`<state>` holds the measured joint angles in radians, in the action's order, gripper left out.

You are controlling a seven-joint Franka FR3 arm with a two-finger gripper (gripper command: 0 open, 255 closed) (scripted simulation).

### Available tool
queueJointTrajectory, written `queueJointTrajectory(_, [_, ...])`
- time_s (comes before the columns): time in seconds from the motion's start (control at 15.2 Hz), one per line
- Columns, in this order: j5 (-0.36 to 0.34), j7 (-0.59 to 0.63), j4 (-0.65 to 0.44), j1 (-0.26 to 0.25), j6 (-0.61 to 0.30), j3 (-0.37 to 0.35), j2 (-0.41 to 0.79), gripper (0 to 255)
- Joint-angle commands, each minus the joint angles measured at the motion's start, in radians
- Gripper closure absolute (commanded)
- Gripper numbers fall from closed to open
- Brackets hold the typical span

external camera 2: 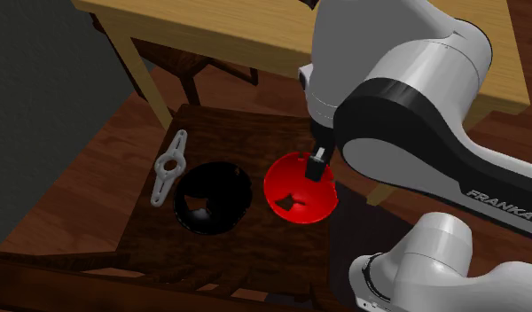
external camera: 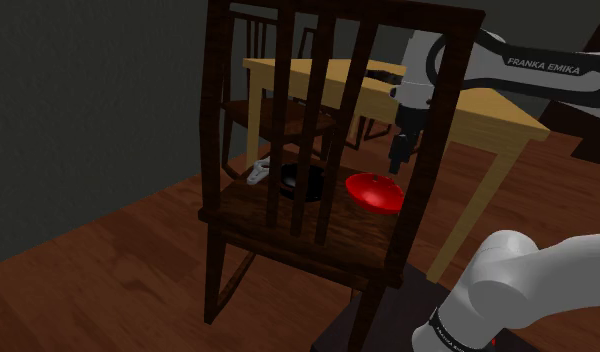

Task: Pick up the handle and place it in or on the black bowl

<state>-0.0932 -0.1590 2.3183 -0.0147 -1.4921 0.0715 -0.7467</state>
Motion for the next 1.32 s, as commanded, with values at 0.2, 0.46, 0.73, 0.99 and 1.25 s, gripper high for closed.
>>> queueJointTrajectory(0.2, [0.055,0.143,-0.012,0.003,-0.04,-0.069,0.051,0])
queueJointTrajectory(0.46, [0.113,0.329,-0.053,0.01,-0.096,-0.156,0.143,0])
queueJointTrajectory(0.73, [0.149,0.511,-0.121,0.022,-0.151,-0.234,0.257,0])
queueJointTrajectory(0.99, [0.159,0.692,-0.217,0.036,-0.198,-0.303,0.39,0])
queueJointTrajectory(1.25, [0.141,0.872,-0.338,0.047,-0.23,-0.359,0.538,0])
